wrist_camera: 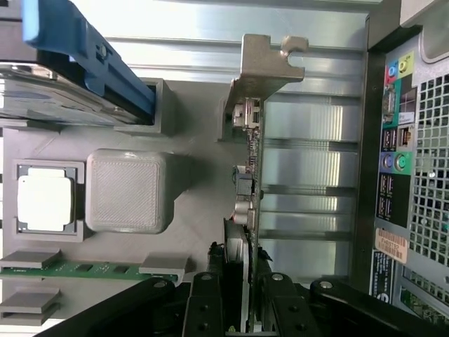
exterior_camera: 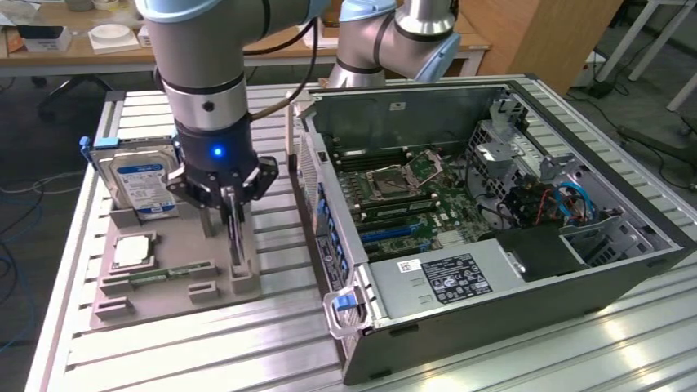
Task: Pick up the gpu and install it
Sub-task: 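Pick up the gpu and move the gpu toward the slot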
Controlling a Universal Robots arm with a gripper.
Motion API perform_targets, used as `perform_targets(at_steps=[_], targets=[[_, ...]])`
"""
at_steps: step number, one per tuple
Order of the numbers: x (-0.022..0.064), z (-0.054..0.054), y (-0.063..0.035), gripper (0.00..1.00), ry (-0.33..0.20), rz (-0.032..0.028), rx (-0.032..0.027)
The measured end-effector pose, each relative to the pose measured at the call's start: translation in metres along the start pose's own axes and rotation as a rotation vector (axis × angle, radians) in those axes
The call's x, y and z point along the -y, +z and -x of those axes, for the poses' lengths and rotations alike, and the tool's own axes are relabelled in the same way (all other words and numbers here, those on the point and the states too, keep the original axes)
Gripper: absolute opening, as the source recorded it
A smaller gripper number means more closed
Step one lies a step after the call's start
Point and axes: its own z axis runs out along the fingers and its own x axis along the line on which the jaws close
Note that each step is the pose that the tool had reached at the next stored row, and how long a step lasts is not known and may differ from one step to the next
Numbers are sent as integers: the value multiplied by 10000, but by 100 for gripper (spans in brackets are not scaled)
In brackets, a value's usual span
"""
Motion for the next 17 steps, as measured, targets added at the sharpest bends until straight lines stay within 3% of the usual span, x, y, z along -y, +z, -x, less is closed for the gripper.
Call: perform_targets(at_steps=[17], targets=[[-9,2,-369,27,0,-1,0]])
